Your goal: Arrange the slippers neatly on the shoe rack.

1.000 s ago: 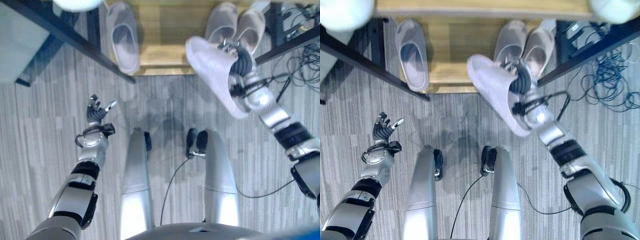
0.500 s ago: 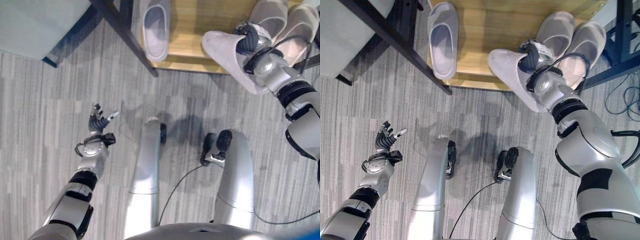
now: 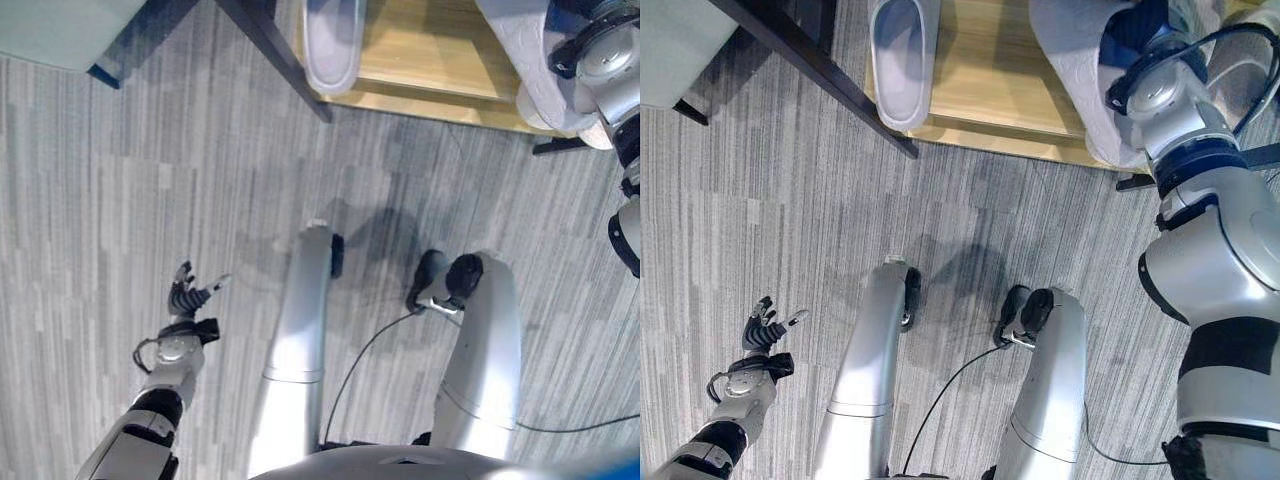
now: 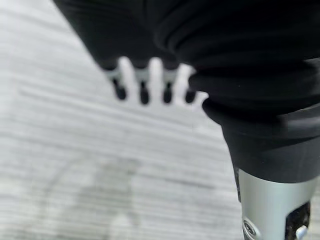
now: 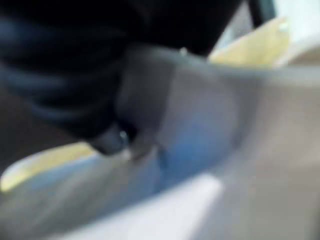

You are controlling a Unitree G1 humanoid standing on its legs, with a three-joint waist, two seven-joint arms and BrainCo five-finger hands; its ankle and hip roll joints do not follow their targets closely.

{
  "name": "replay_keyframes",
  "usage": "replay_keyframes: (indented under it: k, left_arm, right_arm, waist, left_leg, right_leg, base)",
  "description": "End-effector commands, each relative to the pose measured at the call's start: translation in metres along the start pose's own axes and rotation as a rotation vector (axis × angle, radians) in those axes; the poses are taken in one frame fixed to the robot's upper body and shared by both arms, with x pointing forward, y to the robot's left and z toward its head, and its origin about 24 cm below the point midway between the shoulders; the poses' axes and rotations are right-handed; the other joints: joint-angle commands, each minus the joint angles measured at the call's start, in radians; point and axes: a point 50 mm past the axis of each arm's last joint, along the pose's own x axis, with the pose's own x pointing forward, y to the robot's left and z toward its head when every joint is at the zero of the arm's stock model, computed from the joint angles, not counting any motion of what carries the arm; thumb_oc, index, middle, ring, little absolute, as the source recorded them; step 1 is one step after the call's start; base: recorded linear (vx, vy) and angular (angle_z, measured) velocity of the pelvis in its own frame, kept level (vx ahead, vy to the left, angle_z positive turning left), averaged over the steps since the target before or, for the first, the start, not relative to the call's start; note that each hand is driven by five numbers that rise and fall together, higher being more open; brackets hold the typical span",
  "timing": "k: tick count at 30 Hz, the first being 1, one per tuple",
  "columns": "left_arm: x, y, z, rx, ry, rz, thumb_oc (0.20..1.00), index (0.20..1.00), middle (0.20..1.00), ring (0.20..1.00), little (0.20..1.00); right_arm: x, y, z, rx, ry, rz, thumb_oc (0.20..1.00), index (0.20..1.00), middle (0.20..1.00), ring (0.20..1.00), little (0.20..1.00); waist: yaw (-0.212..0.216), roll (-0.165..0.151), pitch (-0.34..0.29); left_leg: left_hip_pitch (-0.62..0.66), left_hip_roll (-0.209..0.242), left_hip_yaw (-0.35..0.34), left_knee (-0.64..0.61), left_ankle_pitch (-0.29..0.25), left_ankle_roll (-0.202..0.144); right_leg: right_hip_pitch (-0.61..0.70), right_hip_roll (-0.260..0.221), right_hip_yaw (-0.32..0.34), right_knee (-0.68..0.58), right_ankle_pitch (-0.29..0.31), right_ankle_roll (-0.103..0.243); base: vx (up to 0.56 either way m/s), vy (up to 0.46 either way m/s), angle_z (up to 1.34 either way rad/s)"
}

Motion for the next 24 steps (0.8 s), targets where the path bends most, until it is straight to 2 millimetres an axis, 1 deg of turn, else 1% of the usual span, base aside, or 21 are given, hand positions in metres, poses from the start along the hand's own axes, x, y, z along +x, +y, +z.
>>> replay_keyframes:
  k: [1, 2, 4, 5, 8, 10, 11, 12, 13, 14, 15, 16, 17, 19, 20, 21, 23, 24]
  left_arm:
    - [0.004, -0.007, 0.015, -0.017, -0.069, 0.02, 1.0, 1.0, 1.0, 1.0, 1.0]
    - [0.002, -0.012, 0.011, -0.024, -0.059, 0.019, 1.0, 1.0, 1.0, 1.0, 1.0]
    - [0.0, -0.019, 0.012, -0.019, -0.07, 0.01, 1.0, 1.0, 1.0, 1.0, 1.0]
    - [-0.001, -0.032, 0.025, -0.016, -0.138, -0.024, 1.0, 1.0, 1.0, 1.0, 1.0]
    - [-0.001, -0.036, 0.029, -0.027, -0.156, -0.033, 1.0, 1.0, 1.0, 1.0, 1.0]
    - [-0.001, -0.04, 0.032, -0.026, -0.166, -0.038, 1.0, 1.0, 1.0, 1.0, 1.0]
    - [-0.001, -0.042, 0.032, -0.029, -0.159, -0.039, 1.0, 1.0, 1.0, 1.0, 1.0]
    - [-0.001, -0.042, 0.032, -0.029, -0.159, -0.039, 1.0, 1.0, 1.0, 1.0, 1.0]
    - [0.004, -0.03, 0.017, 0.015, -0.083, 0.01, 1.0, 1.0, 1.0, 1.0, 1.0]
    - [0.011, -0.023, 0.014, 0.02, -0.037, 0.057, 1.0, 1.0, 1.0, 1.0, 1.0]
    - [0.016, -0.023, 0.018, 0.021, -0.019, 0.076, 1.0, 1.0, 1.0, 1.0, 1.0]
    - [0.019, -0.024, 0.021, 0.01, -0.01, 0.081, 1.0, 1.0, 1.0, 1.0, 1.0]
    - [0.021, -0.029, 0.024, 0.004, -0.01, 0.072, 1.0, 1.0, 1.0, 1.0, 1.0]
    - [0.022, -0.033, 0.024, 0.006, 0.0, 0.063, 1.0, 1.0, 1.0, 1.0, 1.0]
    - [0.021, -0.032, 0.024, 0.008, 0.001, 0.063, 1.0, 1.0, 1.0, 1.0, 1.0]
    - [0.022, -0.036, 0.025, 0.02, 0.001, 0.055, 1.0, 1.0, 1.0, 1.0, 1.0]
    - [0.021, -0.039, 0.02, 0.021, 0.034, 0.044, 1.0, 1.0, 1.0, 1.0, 1.0]
    - [0.02, -0.039, 0.019, 0.022, 0.034, 0.044, 1.0, 1.0, 1.0, 1.0, 1.0]
  right_arm:
    - [0.007, -0.028, 0.026, -0.011, -0.145, -0.113, 0.2, 0.2, 0.2, 0.2, 0.2]
    - [0.004, -0.016, 0.038, -0.003, -0.209, -0.099, 0.2, 0.2, 0.2, 0.2, 0.2]
    - [-0.003, -0.005, 0.052, 0.017, -0.296, -0.092, 0.2, 0.2, 0.2, 0.2, 0.2]
    - [-0.014, 0.012, 0.062, 0.035, -0.376, -0.071, 0.2, 0.2, 0.2, 0.2, 0.2]
    - [-0.015, 0.014, 0.059, 0.05, -0.361, -0.081, 0.2, 0.2, 0.2, 0.2, 0.2]
    - [-0.017, 0.017, 0.062, 0.088, -0.371, -0.085, 0.2, 0.2, 0.2, 0.2, 0.2]
    - [-0.019, 0.02, 0.064, 0.105, -0.373, -0.083, 0.2, 0.2, 0.2, 0.2, 0.2]
    - [-0.019, 0.02, 0.064, 0.105, -0.372, -0.083, 0.2, 0.2, 0.2, 0.2, 0.2]
    - [-0.023, 0.027, 0.069, 0.157, -0.389, -0.068, 0.2, 0.2, 0.2, 0.2, 0.2]
    - [-0.027, 0.034, 0.078, 0.2, -0.422, -0.053, 0.2, 0.2, 0.2, 0.2, 0.2]
    - [-0.033, 0.043, 0.084, 0.251, -0.438, -0.034, 0.2, 0.2, 0.2, 0.2, 0.2]
    - [-0.037, 0.047, 0.088, 0.294, -0.453, -0.022, 0.2, 0.2, 0.2, 0.2, 0.2]
    - [-0.04, 0.052, 0.088, 0.334, -0.445, -0.01, 0.2, 0.2, 0.2, 0.2, 0.2]
    - [-0.048, 0.064, 0.085, 0.395, -0.423, 0.011, 0.2, 0.2, 0.2, 0.2, 0.2]
    - [-0.049, 0.064, 0.085, 0.396, -0.422, 0.012, 0.2, 0.2, 0.2, 0.2, 0.2]
    - [-0.055, 0.076, 0.08, 0.436, -0.393, 0.034, 0.2, 0.2, 0.2, 0.2, 0.2]
    - [-0.073, 0.105, 0.063, 0.537, -0.289, 0.095, 0.2, 0.2, 0.2, 0.2, 0.2]
    - [-0.073, 0.106, 0.063, 0.537, -0.288, 0.096, 0.2, 0.2, 0.2, 0.2, 0.2]
  waist:
    - [0.0, -0.02, 0.017]
    - [-0.006, -0.023, 0.01]
    - [-0.015, -0.022, 0.006]
    - [-0.03, -0.02, 0.001]
    - [-0.031, -0.018, -0.004]
    - [-0.032, -0.016, -0.011]
    - [-0.034, -0.016, -0.015]
    - [-0.034, -0.016, -0.016]
    - [-0.043, -0.021, -0.03]
    - [-0.053, -0.028, -0.043]
    - [-0.065, -0.035, -0.061]
    - [-0.076, -0.039, -0.078]
    - [-0.082, -0.04, -0.088]
    - [-0.096, -0.037, -0.107]
    - [-0.096, -0.038, -0.107]
    - [-0.101, -0.039, -0.109]
    - [-0.115, -0.037, -0.117]
    - [-0.114, -0.038, -0.114]
  left_leg:
    - [0.019, 0.005, 0.011, -0.044, 0.043, 0.081]
    - [0.019, 0.001, 0.005, -0.079, 0.058, 0.077]
    - [0.019, -0.004, -0.001, -0.1, 0.077, 0.073]
    - [0.019, -0.009, -0.013, -0.145, 0.099, 0.066]
    - [0.019, -0.012, -0.013, -0.16, 0.111, 0.065]
    - [0.019, -0.014, -0.013, -0.175, 0.118, 0.066]
    - [0.019, -0.016, -0.018, -0.192, 0.125, 0.066]
    - [0.019, -0.016, -0.018, -0.194, 0.126, 0.066]
    - [0.019, -0.012, -0.028, -0.209, 0.146, 0.061]
    - [0.019, -0.008, -0.035, -0.23, 0.157, 0.057]
    - [0.019, -0.003, -0.045, -0.256, 0.167, 0.054]
    - [0.019, 0.0, -0.052, -0.276, 0.182, 0.05]
    - [0.02, 0.002, -0.054, -0.295, 0.198, 0.046]
    - [0.034, 0.005, -0.06, -0.358, 0.223, 0.043]
    - [0.037, 0.005, -0.06, -0.362, 0.225, 0.043]
    - [0.063, 0.004, -0.065, -0.391, 0.238, 0.04]
    - [0.134, 0.01, -0.067, -0.486, 0.271, 0.033]
    - [0.142, 0.01, -0.067, -0.492, 0.274, 0.033]
  right_leg:
    - [0.081, -0.017, 0.072, -0.03, 0.076, 0.017]
    - [0.087, -0.016, 0.062, -0.059, 0.08, 0.017]
    - [0.094, -0.017, 0.048, -0.073, 0.086, 0.017]
    - [0.102, -0.013, 0.041, -0.11, 0.112, 0.029]
    - [0.108, -0.011, 0.026, -0.119, 0.111, 0.025]
    - [0.113, -0.014, 0.014, -0.134, 0.111, 0.021]
    - [0.114, -0.012, 0.012, -0.143, 0.121, 0.025]
    - [0.114, -0.012, 0.011, -0.144, 0.122, 0.026]
    - [0.121, -0.01, -0.002, -0.177, 0.131, 0.026]
    - [0.125, -0.006, -0.005, -0.194, 0.139, 0.03]
    - [0.129, -0.004, -0.01, -0.22, 0.155, 0.04]
    - [0.137, -0.002, -0.023, -0.249, 0.161, 0.041]
    - [0.144, -0.004, -0.034, -0.276, 0.16, 0.04]
    - [0.169, 0.004, -0.05, -0.332, 0.169, 0.043]
    - [0.172, 0.004, -0.051, -0.336, 0.171, 0.043]
    - [0.198, 0.005, -0.061, -0.363, 0.176, 0.043]
    - [0.273, 0.013, -0.075, -0.458, 0.206, 0.056]
    - [0.281, 0.013, -0.076, -0.464, 0.209, 0.056]
  base:
    - [-0.04, -0.018, 0.06]
    - [-0.03, 0.006, 0.05]
    - [-0.06, 0.011, 0.02]
    - [-0.07, 0.005, 0.03]
    - [-0.06, -0.007, 0.09]
    - [-0.06, 0.015, 0.05]
    - [-0.04, 0.014, 0.03]
    - [-0.08, 0.029, 0.0]
    - [-0.08, 0.028, -0.01]
    - [-0.1, 0.039, -0.07]
    - [-0.09, 0.018, -0.14]
    - [-0.1, 0.005, -0.15]
    - [-0.12, 0.01, -0.1]
    - [-0.11, 0.026, -0.05]
    - [-0.09, 0.017, -0.12]
    - [-0.14, 0.037, -0.13]
    - [-0.17, 0.049, -0.08]
    - [-0.14, 0.055, -0.03]
